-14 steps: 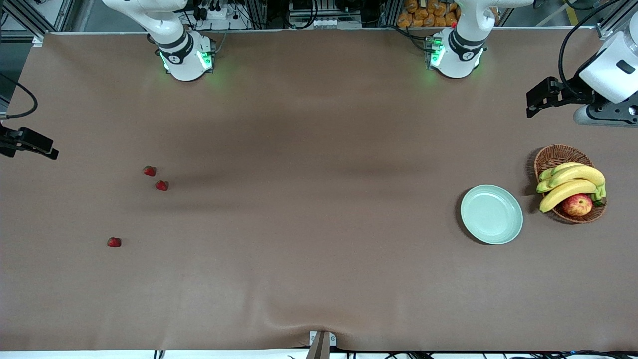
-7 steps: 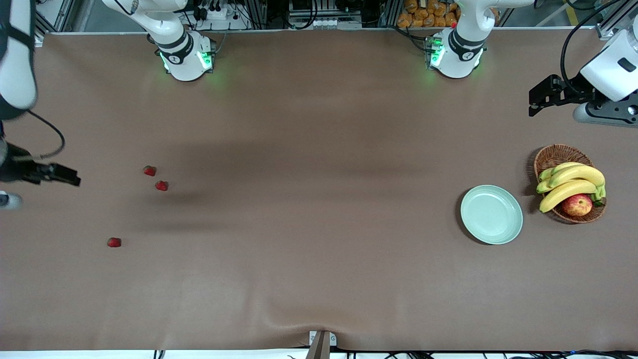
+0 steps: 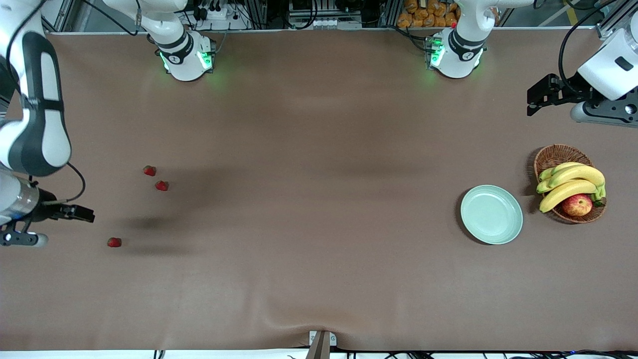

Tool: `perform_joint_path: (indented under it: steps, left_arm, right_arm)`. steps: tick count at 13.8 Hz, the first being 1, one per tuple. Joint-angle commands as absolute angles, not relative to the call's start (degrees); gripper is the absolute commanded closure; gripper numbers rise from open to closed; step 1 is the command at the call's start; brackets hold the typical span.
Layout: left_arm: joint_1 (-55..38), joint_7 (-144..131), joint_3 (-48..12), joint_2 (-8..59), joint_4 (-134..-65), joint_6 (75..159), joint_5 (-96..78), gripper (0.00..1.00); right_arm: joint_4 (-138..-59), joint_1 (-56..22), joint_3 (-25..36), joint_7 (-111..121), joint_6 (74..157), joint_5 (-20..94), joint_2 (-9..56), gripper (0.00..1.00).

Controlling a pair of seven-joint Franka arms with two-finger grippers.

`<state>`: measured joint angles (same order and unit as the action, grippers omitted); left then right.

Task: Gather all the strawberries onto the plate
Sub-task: 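Reach the right gripper down to the lone red strawberry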

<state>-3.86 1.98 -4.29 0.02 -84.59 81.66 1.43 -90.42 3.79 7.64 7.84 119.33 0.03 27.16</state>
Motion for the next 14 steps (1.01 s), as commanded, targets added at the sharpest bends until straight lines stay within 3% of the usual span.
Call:
perform_joint_path:
  steps: [1,5,11,14]
  left_arm:
    - [-3.7,2.5,-4.0,-1.0,-84.8,81.3,0.8,0.00]
    - [-3.8,2.7,-4.0,-0.9,-84.8,81.4,1.1,0.00]
    - [-3.7,2.9,-3.8,-0.8,-84.8,81.4,1.1,0.00]
    - [-3.7,2.9,-3.6,-0.7,-84.8,81.4,1.2,0.00]
  right_arm:
    - [-88.3,5.0,6.9,10.7,125.1,1.0,32.2,0.00]
    - [-88.4,5.8,6.7,19.2,128.7,10.1,37.3,0.00]
    - [-88.8,6.6,6.5,24.4,133.7,10.4,41.0,0.00]
    - [-88.9,6.4,6.5,25.0,136.8,10.2,42.7,0.13]
